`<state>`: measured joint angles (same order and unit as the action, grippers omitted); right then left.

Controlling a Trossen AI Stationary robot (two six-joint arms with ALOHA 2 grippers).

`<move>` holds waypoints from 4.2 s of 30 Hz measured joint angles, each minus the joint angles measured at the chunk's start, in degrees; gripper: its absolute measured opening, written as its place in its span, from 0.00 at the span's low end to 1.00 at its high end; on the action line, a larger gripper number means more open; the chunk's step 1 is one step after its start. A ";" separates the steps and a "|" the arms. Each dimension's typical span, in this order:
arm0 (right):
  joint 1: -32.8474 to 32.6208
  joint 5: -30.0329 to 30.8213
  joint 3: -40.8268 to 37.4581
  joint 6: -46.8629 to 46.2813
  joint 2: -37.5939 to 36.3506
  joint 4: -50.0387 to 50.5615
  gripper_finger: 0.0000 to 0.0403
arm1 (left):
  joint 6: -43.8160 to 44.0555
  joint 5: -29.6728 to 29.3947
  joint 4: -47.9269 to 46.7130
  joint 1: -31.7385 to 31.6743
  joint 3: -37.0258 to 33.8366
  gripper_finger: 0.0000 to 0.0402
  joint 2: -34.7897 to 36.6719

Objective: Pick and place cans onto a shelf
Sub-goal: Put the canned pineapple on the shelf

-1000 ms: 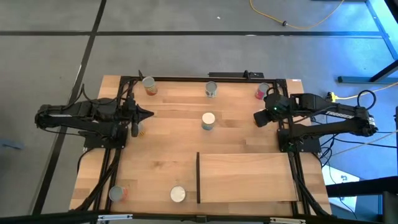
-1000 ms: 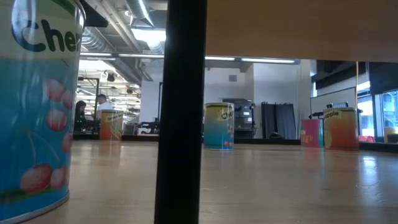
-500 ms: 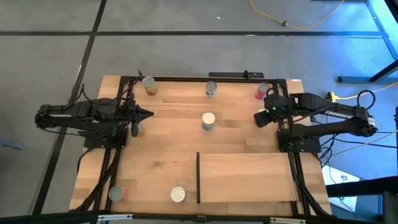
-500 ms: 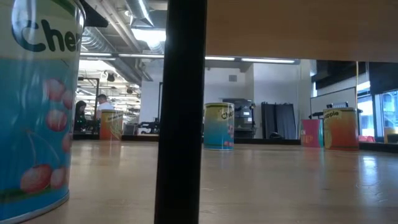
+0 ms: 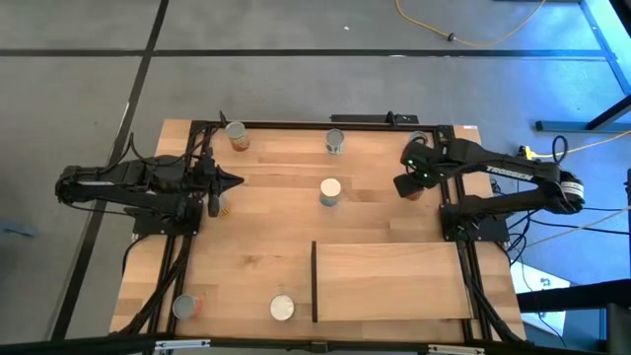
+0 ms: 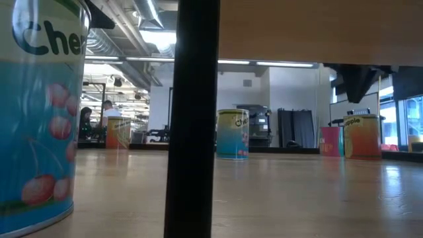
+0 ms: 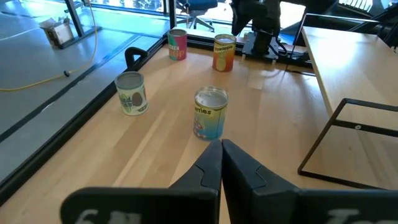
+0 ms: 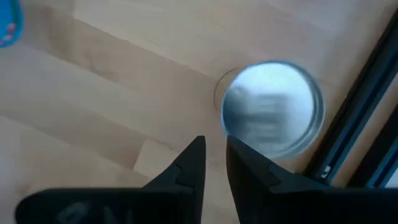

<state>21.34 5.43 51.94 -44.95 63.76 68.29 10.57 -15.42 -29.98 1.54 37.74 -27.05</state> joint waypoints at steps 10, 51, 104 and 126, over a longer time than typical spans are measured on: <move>2.61 -0.98 0.00 5.28 5.44 -0.46 0.16 | 0.02 0.00 0.04 0.00 0.00 0.00 0.00; 3.62 1.62 6.48 12.95 13.59 3.75 0.00 | 0.02 0.01 0.96 -0.02 0.02 0.00 0.02; -62.72 -12.76 40.17 5.33 13.35 21.72 0.00 | -2.14 5.22 0.84 -0.01 0.02 0.00 0.01; -69.39 -9.90 40.28 -8.85 18.70 21.66 0.05 | -2.10 7.20 0.83 0.00 0.02 0.00 0.02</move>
<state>-48.05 -4.47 92.23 -53.81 82.45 89.95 8.47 -8.22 -29.15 1.54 37.76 -27.03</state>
